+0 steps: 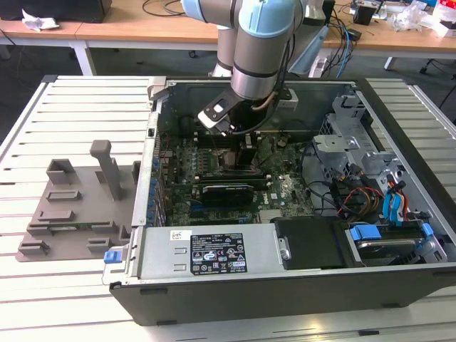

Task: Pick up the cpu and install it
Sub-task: 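Place the cpu into insertion slot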

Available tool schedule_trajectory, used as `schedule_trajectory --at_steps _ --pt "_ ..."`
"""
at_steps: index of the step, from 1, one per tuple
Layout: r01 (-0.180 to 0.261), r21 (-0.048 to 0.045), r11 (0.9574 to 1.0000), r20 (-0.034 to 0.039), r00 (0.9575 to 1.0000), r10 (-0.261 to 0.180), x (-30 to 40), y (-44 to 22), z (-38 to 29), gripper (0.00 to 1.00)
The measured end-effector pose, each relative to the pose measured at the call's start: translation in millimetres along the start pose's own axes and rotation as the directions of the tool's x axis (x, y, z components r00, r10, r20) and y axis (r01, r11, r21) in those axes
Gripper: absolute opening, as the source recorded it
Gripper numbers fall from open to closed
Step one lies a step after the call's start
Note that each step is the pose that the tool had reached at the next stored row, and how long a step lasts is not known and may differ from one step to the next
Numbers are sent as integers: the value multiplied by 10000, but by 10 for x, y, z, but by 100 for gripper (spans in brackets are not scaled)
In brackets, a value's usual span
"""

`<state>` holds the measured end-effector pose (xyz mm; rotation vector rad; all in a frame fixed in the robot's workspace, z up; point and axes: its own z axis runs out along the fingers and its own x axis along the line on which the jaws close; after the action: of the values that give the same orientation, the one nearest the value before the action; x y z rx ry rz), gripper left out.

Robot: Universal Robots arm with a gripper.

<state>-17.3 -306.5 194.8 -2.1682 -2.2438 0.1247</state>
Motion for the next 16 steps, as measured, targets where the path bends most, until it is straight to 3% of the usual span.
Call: schedule_trajectory --at_steps 2,5,6,9,11,16 --pt "0 3 10000 7 10000 0 -1 -1 -2 62" --pt "-1 3 10000 6 10000 1 -4 -6 -69 62" --pt "0 7 10000 6 10000 0 -5 8 -70 53" --pt "0 6 10000 4 10000 0 -5 12 -70 53" --pt "0 7 10000 5 10000 0 -5 12 -70 61" --pt "0 8 10000 6 10000 0 -5 11 -81 61"
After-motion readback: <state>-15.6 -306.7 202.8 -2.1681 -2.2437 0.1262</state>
